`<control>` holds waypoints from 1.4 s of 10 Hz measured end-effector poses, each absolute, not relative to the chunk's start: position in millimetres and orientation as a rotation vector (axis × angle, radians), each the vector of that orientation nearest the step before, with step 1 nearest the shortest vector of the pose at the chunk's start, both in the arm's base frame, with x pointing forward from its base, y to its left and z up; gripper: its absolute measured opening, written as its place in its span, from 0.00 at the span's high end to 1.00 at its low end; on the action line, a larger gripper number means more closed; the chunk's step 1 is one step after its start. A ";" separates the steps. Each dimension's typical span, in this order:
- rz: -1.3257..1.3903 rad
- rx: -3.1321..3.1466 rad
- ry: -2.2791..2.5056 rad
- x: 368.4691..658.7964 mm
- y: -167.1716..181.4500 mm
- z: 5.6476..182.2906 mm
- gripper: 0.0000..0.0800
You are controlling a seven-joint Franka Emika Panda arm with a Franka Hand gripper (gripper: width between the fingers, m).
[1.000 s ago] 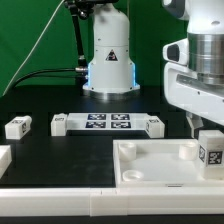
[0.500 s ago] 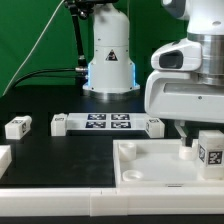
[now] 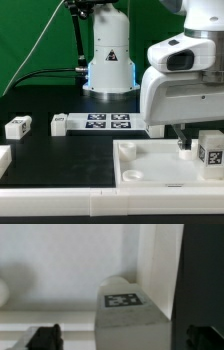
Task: Assemble one leg
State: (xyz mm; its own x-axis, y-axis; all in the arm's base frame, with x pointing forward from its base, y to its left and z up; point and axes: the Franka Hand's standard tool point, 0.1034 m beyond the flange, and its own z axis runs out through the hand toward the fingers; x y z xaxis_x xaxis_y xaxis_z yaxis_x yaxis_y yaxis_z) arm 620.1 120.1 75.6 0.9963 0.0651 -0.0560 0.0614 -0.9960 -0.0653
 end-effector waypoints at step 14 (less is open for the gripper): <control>0.062 -2.332 2.043 620.8 122.9 74.8 0.64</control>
Offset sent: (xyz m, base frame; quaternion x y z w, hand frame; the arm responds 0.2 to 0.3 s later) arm 0.0000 0.0000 0.0000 0.0000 0.0000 0.0000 1.0000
